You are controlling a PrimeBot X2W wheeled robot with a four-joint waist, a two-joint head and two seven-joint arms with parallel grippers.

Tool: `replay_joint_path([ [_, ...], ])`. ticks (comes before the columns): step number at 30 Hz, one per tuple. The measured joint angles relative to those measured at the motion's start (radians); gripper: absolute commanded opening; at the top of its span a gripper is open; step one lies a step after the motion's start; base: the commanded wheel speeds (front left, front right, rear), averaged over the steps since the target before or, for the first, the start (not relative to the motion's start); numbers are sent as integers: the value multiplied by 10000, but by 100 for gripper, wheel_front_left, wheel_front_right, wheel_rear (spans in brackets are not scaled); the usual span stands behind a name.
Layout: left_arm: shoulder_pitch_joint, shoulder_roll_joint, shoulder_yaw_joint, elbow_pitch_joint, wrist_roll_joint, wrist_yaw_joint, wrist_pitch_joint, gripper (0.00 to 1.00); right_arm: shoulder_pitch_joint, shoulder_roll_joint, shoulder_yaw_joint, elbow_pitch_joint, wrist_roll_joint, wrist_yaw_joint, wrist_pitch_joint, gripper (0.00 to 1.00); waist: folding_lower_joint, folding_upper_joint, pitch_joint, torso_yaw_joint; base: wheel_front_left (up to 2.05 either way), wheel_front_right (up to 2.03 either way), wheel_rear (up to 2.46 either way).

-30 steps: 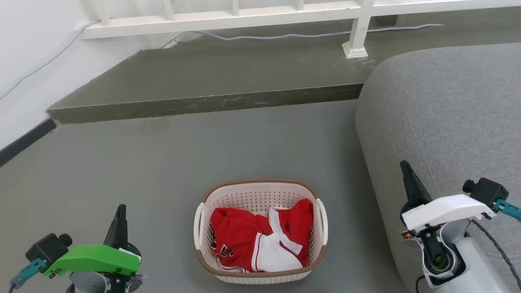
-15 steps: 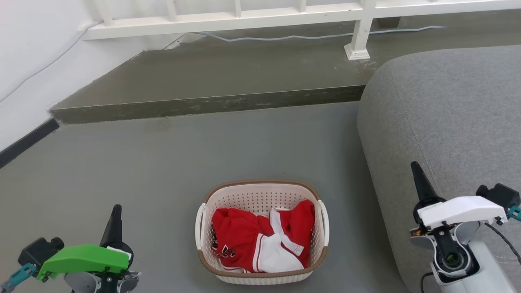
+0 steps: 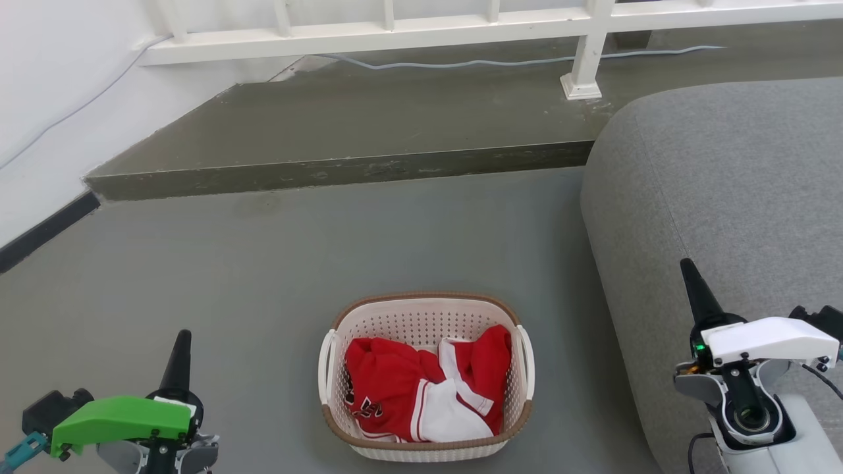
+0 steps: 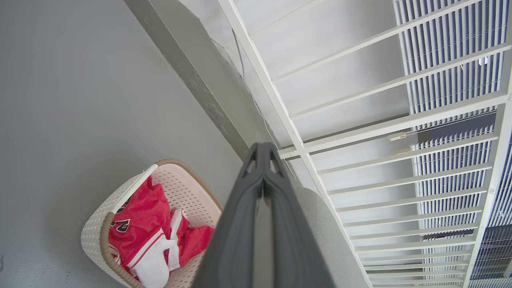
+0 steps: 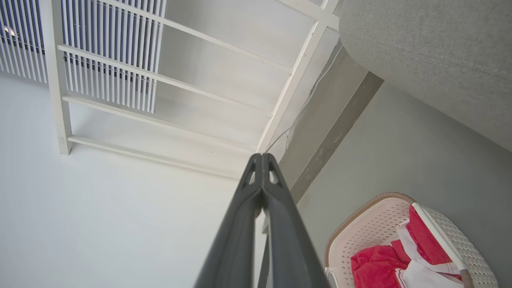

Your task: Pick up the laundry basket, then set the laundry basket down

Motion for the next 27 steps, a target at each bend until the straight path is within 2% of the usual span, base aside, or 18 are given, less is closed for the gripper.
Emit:
replay_joint_path([
  [27, -37, -2, 506, -138, -2644, -88, 815, 0, 14, 192, -1152, -109, 2932, 307, 792, 0, 0, 0, -84, 123, 0, 0, 0],
])
